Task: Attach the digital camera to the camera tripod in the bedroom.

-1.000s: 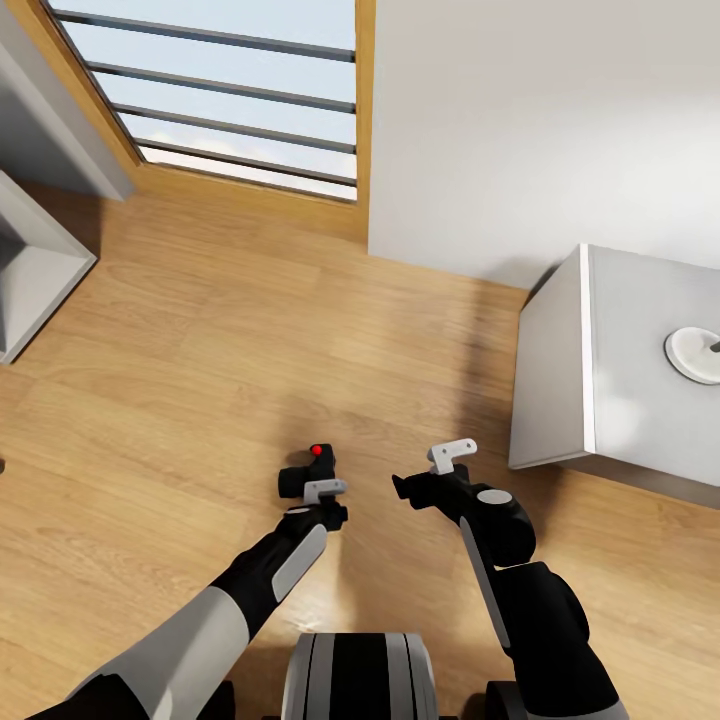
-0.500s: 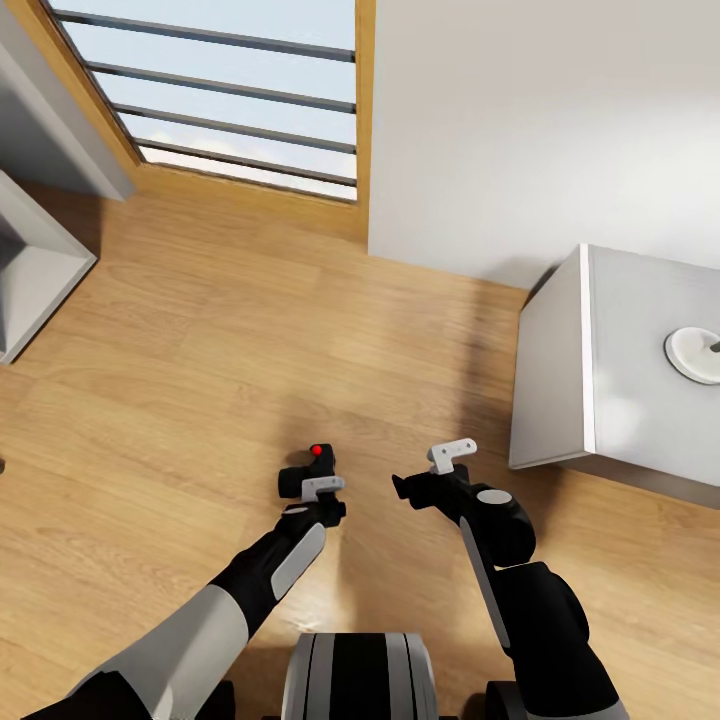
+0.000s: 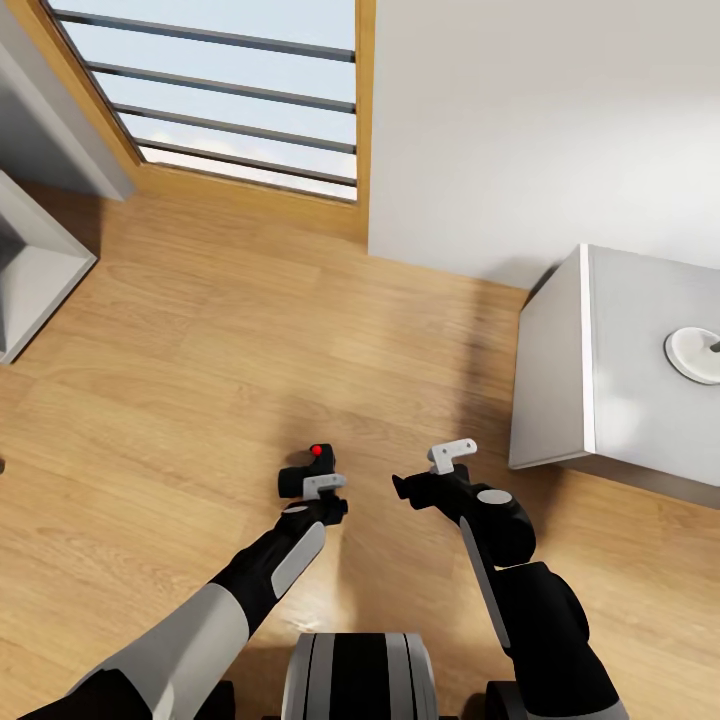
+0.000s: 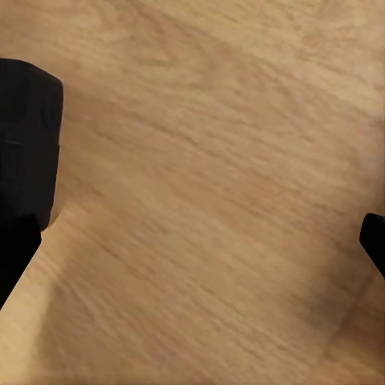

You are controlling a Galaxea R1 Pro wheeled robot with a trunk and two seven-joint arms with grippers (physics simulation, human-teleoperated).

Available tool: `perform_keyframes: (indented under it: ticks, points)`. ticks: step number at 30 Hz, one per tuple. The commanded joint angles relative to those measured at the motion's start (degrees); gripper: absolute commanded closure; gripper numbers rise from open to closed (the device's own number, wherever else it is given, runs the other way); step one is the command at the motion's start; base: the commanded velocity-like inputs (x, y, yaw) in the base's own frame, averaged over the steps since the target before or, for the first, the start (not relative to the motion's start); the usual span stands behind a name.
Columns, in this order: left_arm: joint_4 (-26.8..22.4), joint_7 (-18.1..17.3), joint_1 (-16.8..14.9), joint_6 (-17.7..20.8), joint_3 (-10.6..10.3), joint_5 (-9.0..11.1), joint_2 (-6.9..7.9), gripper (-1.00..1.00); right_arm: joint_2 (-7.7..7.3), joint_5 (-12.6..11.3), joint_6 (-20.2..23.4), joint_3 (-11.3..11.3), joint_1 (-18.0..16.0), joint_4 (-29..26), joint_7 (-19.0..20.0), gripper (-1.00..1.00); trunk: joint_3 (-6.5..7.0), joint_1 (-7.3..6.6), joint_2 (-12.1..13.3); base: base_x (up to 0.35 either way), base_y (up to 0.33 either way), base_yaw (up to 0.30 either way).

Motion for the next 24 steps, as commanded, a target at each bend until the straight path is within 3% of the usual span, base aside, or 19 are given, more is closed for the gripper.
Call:
perform_keyframes:
  ticks: [1, 24]
  points:
    - [-0.1, 0.2, 0.0, 0.1, -0.3, 0.4, 0.04, 1.00, 0.02, 0.6, 0.3, 0.0, 0.0, -0.1, 0.5, -1.00, -0.03, -0.01, 0.0, 0.000, 0.000, 0.000]
    - [0.0, -1.1, 0.0, 0.0, -0.3, 0.2, 0.02, 1.00, 0.01, 0.7, 0.2, 0.0, 0.0, -0.1, 0.5, -1.00, -0.03, -0.01, 0.0, 0.000, 0.000, 0.000]
